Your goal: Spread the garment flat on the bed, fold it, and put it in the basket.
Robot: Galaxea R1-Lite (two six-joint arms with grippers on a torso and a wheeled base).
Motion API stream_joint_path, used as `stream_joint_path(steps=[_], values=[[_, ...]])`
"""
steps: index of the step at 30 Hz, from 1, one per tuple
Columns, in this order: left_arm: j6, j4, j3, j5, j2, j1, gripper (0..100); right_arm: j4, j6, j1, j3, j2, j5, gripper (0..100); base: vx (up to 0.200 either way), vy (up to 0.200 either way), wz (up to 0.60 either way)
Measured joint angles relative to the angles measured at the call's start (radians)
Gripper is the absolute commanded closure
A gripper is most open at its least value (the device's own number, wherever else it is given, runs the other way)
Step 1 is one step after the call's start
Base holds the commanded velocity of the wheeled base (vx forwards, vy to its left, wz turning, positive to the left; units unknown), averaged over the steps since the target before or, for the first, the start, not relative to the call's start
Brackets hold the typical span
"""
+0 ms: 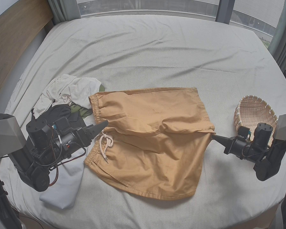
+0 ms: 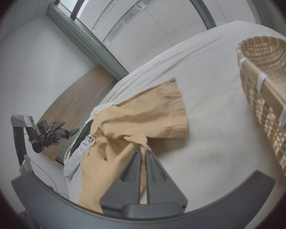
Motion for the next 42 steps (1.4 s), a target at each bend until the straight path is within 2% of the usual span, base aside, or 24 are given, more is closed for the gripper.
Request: stream_joint_path(steps=[13,14,29,42], values=[[0.002,0.000,-0.003,0.001,0.002,0.001,0,-0.002,-0.001,-0.016,-0.069,0.039,-0.009,100,0.000,0.000,0.00],[0.002,0.000,-0.003,0.001,0.002,0.001,0,-0.002,-0.001,-0.018,-0.075,0.043,-0.008,0,0.000,0.000,0.00],[0.003,0.000,-0.006,0.001,0.003,0.001,0,-0.003,-0.006,-0.021,-0.016,0.057,-0.008,0,0.000,0.000,0.00],[0.003,0.000,-0.001,0.001,0.001,0.001,0,-0.005,-0.010,0.070,0.044,0.123,-0.002,0,0.000,0.000,0.00]])
